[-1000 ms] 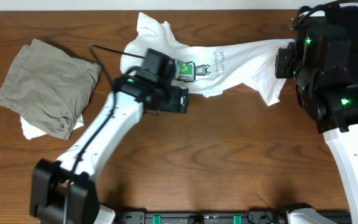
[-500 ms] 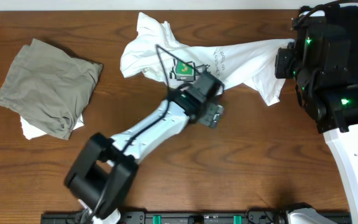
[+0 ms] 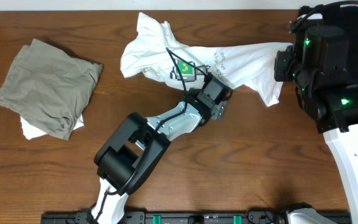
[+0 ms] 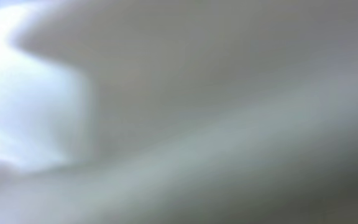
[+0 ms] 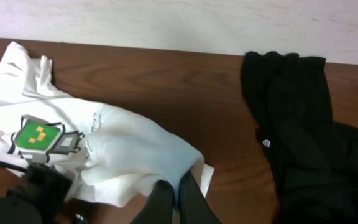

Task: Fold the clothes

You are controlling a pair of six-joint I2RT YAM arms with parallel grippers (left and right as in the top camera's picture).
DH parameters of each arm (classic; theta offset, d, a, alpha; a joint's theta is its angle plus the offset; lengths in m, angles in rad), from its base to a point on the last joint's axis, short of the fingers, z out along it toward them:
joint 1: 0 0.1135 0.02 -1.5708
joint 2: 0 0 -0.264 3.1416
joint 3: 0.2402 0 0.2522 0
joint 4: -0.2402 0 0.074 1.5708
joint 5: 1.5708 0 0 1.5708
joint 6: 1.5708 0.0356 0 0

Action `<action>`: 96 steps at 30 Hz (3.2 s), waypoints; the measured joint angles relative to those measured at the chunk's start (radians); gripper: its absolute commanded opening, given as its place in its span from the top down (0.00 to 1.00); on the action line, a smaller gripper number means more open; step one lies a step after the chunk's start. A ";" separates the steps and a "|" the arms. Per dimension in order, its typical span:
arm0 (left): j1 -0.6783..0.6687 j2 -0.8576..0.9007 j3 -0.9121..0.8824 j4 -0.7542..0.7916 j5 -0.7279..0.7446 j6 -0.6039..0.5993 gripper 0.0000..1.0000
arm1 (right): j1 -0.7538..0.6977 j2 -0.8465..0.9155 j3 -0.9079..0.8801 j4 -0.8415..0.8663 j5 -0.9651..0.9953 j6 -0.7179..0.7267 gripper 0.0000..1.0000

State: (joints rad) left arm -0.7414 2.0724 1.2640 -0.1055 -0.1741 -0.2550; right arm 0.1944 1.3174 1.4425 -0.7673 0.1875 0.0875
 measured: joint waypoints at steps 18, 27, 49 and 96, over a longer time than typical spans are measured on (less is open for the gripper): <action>0.037 0.045 0.000 0.132 -0.077 -0.225 0.21 | 0.000 0.000 0.000 -0.007 -0.001 0.000 0.99; 0.037 0.050 0.000 0.138 -0.072 -0.248 0.53 | 0.000 0.000 0.000 -0.006 -0.001 0.000 0.99; 0.068 -0.447 -0.009 -0.566 -0.086 -0.206 0.94 | -0.031 0.000 0.000 -0.002 0.005 0.011 0.99; 0.375 -0.921 -0.004 -0.365 0.120 0.100 0.94 | -0.071 0.000 0.000 -0.082 0.099 0.034 0.99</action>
State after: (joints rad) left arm -0.3664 1.1519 1.2598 -0.4709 -0.0540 -0.1555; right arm 0.1234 1.3174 1.4425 -0.8494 0.2863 0.1219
